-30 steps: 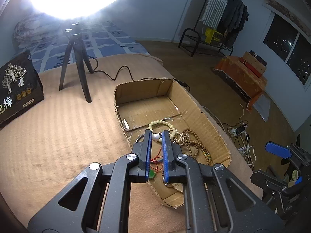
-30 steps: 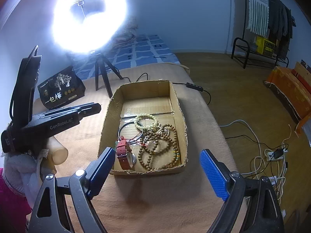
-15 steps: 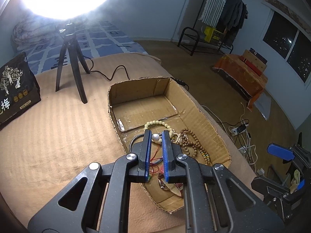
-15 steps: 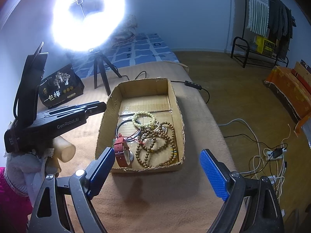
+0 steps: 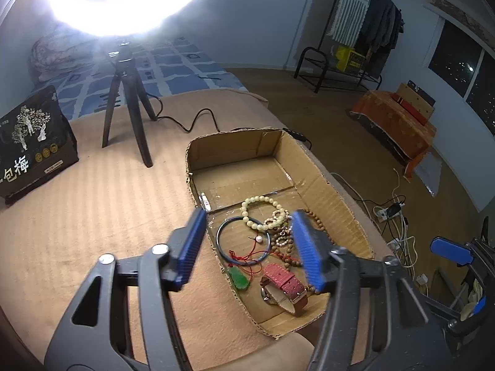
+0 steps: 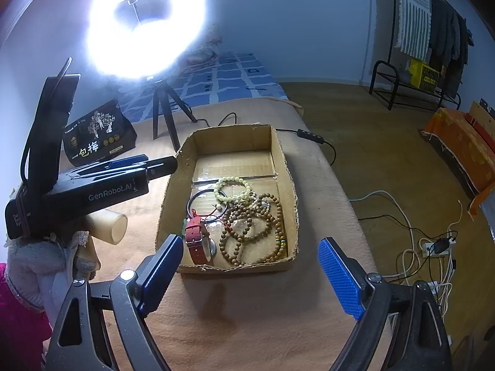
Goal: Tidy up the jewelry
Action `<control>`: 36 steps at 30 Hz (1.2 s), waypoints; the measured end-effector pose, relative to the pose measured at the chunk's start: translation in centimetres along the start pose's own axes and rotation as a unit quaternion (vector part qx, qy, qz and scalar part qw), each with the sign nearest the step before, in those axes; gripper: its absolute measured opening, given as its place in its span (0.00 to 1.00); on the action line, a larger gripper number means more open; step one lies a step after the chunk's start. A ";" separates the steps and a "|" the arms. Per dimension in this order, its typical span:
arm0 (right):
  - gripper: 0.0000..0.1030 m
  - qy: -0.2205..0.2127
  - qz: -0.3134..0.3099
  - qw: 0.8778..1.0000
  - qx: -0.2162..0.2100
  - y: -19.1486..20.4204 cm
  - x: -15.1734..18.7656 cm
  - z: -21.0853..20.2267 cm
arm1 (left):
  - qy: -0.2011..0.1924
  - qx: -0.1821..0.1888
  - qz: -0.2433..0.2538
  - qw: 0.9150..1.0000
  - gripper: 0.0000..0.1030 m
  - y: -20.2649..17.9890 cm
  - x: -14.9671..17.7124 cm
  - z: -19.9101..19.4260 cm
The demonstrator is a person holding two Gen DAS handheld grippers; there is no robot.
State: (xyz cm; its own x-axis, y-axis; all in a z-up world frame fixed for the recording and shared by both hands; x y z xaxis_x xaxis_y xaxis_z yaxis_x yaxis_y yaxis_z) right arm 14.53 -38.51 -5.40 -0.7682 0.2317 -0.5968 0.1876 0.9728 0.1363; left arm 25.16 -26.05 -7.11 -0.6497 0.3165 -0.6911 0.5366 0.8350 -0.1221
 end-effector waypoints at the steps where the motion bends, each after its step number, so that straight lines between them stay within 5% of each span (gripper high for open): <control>1: 0.88 0.000 -0.001 1.000 0.000 0.1 0.0 0.0 | -0.002 -0.001 0.000 1.000 0.65 0.0 0.0 -0.1; 15: 0.88 -0.012 -0.007 1.000 0.004 1.1 -0.1 -1.2 | -0.017 -0.044 0.009 0.999 0.77 0.7 0.2 -3.2; 27: 0.96 -0.059 0.004 0.998 0.017 1.9 -0.5 -4.1 | -0.049 -0.084 0.035 0.995 0.78 1.2 1.3 -9.7; 36: 1.00 -0.104 0.004 0.994 0.031 2.5 -0.3 -6.5 | -0.079 -0.103 0.052 0.990 0.89 0.8 3.0 -14.9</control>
State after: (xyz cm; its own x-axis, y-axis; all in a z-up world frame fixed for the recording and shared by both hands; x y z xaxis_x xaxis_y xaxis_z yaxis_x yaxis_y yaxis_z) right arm 11.27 -36.15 0.29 -0.6239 0.2267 -0.7479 0.2357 0.9670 0.0965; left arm 15.61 -17.75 1.37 -0.4963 0.3443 -0.7969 0.4641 0.8810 0.0915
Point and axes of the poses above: each gripper's, at about its wrist camera, not at the fingertips, and z roughly the way its jaws point, y to its left, x to its underside, the point moved 4 cm from there along z, roughly the way its jaws point, and after that the axes turned 7 degrees about z, right-handed, at the moved point
